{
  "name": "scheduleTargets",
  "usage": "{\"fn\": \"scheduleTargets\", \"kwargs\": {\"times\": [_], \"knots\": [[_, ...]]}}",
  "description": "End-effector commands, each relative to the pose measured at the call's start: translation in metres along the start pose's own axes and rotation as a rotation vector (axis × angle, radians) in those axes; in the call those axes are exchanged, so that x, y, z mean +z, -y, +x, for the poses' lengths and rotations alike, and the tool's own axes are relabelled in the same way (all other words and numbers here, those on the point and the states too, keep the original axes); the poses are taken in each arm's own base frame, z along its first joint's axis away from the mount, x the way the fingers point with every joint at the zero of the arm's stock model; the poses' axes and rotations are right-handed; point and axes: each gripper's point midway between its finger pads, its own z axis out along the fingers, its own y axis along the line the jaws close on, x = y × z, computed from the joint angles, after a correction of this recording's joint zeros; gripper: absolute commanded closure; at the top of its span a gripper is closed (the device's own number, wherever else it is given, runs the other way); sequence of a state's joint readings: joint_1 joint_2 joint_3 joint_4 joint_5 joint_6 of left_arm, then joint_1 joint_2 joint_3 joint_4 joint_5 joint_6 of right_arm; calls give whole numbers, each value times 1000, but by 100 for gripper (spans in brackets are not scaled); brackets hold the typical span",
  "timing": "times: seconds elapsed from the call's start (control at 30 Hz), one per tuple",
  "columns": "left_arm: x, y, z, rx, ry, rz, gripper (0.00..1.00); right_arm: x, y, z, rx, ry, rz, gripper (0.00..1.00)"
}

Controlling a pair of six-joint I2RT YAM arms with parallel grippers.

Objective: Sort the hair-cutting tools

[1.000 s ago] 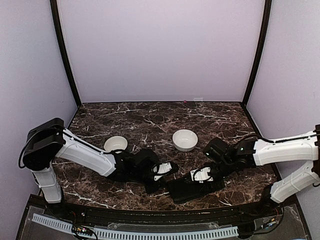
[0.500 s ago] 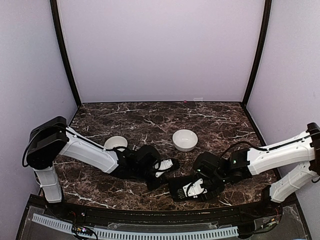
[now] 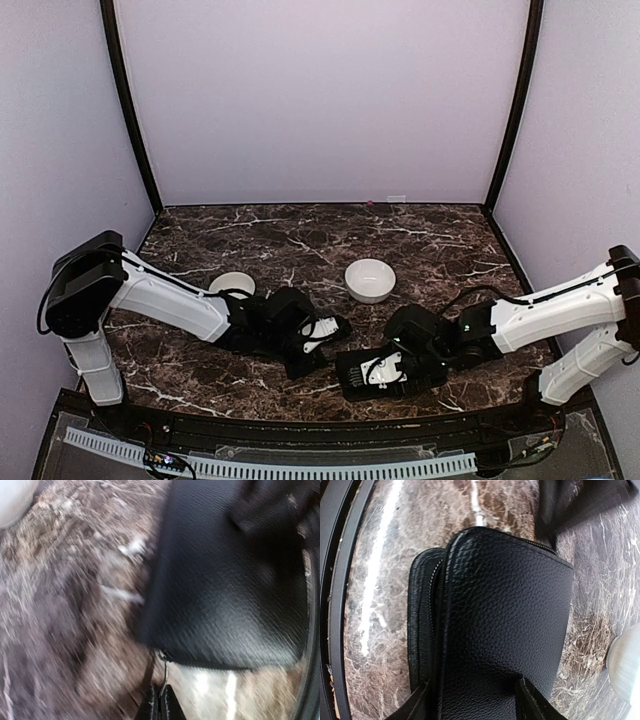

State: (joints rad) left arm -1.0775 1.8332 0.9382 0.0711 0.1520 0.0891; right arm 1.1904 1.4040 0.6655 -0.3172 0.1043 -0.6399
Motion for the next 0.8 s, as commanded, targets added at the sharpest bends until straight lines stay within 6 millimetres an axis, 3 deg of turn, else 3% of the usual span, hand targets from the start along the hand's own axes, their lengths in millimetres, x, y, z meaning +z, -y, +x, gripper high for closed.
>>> {"fn": "scheduleTargets", "kwargs": {"times": [0.0,0.17,0.33,0.53,0.77], "knots": [[-22,21,28,-34,-57,58,100,16,6,31,73,-108,16,48],[-22,67,13,26,-22,195,100,23,5,33,82,-128,7,49],[-10,95,-7,20,10,333,100,23,7,32,91,-130,8,49],[-8,89,-13,14,31,296,100,19,-1,35,87,-127,-18,48],[-17,42,-2,-51,-16,84,100,-7,-8,34,58,-101,-60,43]]}}
